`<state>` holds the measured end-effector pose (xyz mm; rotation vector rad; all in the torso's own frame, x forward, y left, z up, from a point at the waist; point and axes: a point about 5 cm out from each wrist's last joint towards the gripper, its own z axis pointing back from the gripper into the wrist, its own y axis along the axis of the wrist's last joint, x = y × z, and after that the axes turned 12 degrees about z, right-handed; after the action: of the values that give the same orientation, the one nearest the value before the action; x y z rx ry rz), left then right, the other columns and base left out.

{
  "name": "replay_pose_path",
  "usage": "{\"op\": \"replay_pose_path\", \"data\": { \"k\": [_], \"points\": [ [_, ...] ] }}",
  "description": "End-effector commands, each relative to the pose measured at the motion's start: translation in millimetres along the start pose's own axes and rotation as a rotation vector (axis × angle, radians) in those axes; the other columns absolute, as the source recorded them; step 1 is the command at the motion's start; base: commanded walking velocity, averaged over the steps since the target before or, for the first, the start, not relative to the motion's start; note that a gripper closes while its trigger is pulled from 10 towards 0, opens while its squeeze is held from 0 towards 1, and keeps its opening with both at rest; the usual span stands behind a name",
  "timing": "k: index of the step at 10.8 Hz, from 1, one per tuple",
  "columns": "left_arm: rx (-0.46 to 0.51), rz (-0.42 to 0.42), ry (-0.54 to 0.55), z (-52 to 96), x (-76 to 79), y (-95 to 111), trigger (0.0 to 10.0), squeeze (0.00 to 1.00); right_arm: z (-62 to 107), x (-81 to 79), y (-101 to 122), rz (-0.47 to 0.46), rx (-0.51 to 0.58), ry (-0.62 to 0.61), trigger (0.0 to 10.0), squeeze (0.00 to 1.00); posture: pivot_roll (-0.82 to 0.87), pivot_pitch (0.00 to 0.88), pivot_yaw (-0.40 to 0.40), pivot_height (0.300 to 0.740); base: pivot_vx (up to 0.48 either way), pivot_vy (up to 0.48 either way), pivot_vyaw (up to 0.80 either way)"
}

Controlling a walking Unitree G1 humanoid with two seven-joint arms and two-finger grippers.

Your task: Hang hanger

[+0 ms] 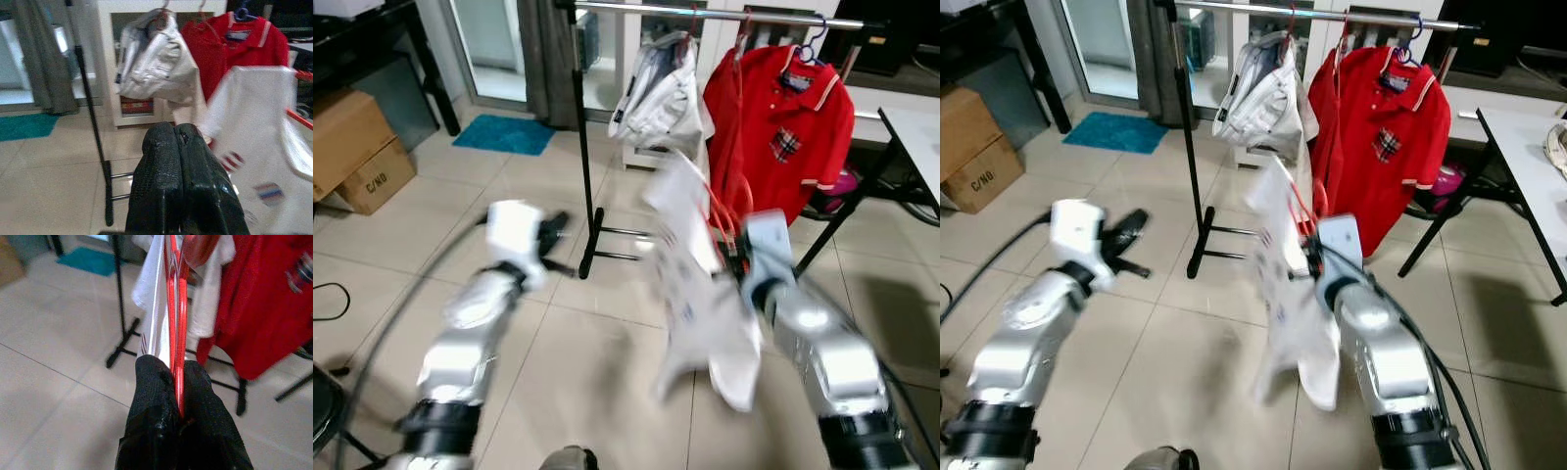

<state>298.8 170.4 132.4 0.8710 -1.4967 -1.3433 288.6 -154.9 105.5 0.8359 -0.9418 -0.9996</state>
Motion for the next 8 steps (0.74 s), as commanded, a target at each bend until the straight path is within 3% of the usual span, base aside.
{"op": "replay_pose_path", "data": {
  "k": [1, 2, 3, 5, 8],
  "points": [
    [0.021, -0.011, 0.046, 10.0, -5.2, 2.2, 10.0, 0.0, 3.5, 5.5, 5.3, -0.031, 0.072, -0.023, 10.0, 0.0, -0.01, 0.0, 0.002, 0.74, 0.255, 0.0, 0.0],
    [-0.005, -0.023, 0.11, 23.2, -12.7, -6.3, 10.0, 0.0, 5.7, 1.6, -1.9, -0.086, 0.082, 0.023, 10.0, 0.0, 0.0, 0.0, 0.004, 0.74, 0.285, 0.0, 0.0],
    [-0.034, -0.024, 0.14, 31.0, -14.9, -15.8, 10.0, 0.0, 6.7, -5.7, -9.3, -0.062, 0.073, 0.071, 10.0, 0.0, 0.0, 0.0, 0.011, 0.74, 0.345, 0.0, 0.58],
    [-0.066, -0.017, 0.144, 30.4, -13.0, -23.4, 10.0, 0.0, 3.4, -9.4, -10.9, -0.068, 0.063, 0.059, 10.0, 0.0, 0.0, 0.0, 0.016, 0.74, 0.379, 0.0, 0.8],
    [-0.069, -0.011, 0.147, 29.1, -9.6, -22.3, 10.0, 0.0, 1.9, -11.9, -10.6, -0.045, 0.084, 0.084, 10.0, 0.0, 0.01, 0.0, 0.027, 0.74, 0.398, 0.0, 0.0]
  ]
}}
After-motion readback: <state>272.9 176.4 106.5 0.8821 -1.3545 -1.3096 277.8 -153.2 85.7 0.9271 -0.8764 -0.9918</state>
